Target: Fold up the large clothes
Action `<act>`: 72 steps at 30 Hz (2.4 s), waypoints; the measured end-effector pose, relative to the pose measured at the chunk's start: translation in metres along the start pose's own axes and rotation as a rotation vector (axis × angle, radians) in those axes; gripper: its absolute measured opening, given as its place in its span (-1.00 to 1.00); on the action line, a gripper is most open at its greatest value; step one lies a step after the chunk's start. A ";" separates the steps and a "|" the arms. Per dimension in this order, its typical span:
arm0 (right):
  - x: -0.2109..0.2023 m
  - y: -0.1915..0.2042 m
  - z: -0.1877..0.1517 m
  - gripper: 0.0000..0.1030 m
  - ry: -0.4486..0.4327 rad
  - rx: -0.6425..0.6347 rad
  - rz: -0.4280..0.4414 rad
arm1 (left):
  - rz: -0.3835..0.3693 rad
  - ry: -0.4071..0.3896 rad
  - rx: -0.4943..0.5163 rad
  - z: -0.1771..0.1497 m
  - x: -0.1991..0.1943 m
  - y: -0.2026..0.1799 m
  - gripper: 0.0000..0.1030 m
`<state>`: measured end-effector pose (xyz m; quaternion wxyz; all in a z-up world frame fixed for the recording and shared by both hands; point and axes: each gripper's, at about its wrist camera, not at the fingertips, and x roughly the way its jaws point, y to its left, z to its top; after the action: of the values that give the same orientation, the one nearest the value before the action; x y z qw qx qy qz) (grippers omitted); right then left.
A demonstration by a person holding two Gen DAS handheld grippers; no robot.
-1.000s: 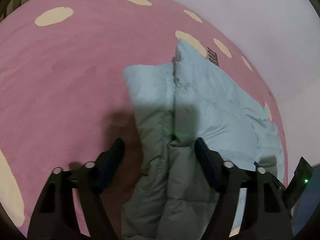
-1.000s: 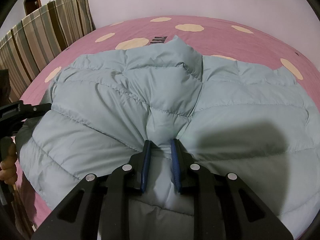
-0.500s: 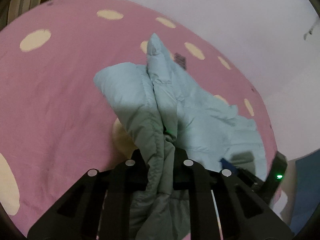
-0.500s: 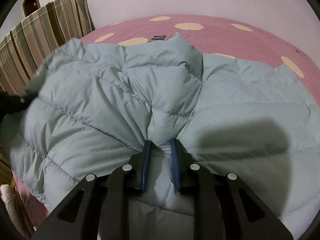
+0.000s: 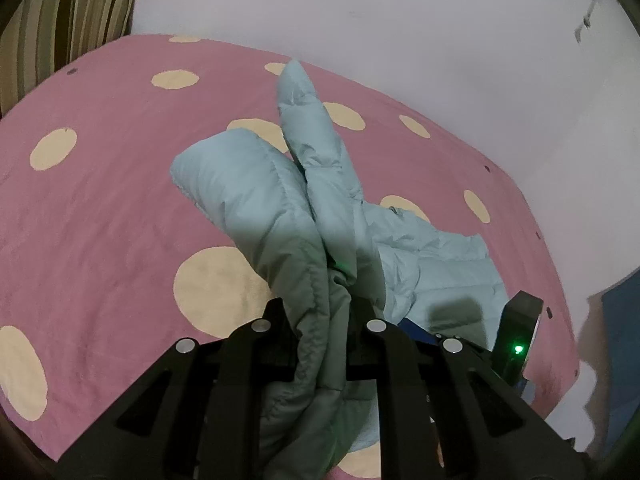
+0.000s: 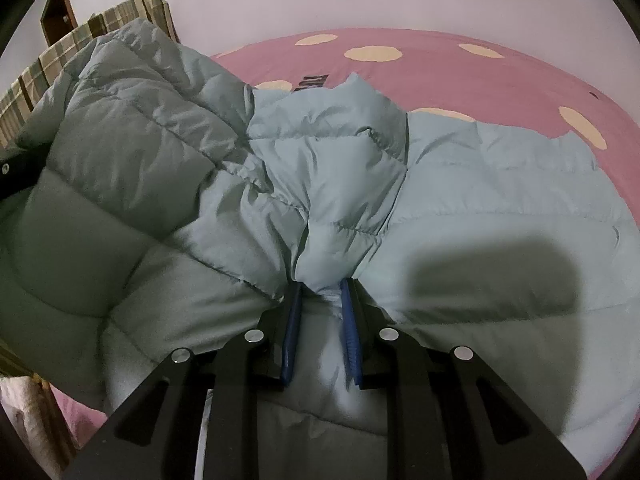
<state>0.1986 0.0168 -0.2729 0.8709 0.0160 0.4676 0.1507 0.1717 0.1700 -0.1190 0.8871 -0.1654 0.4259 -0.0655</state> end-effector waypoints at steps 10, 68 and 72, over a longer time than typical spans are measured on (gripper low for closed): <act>-0.045 -0.014 -0.004 -0.54 -0.076 -0.022 -0.120 | 0.012 0.001 0.044 -0.006 0.008 -0.032 -0.74; -0.137 -0.224 -0.052 -0.14 -0.166 0.332 -0.377 | -0.123 0.018 0.303 -0.078 0.065 -0.233 0.33; -0.143 -0.211 -0.046 -0.03 -0.182 0.317 -0.353 | -0.074 -0.061 0.302 -0.072 0.032 -0.212 0.37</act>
<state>0.1394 -0.2295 -0.2188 0.9088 0.0839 0.4006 -0.0808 0.1408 -0.0539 -0.1100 0.9114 -0.0476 0.3775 -0.1566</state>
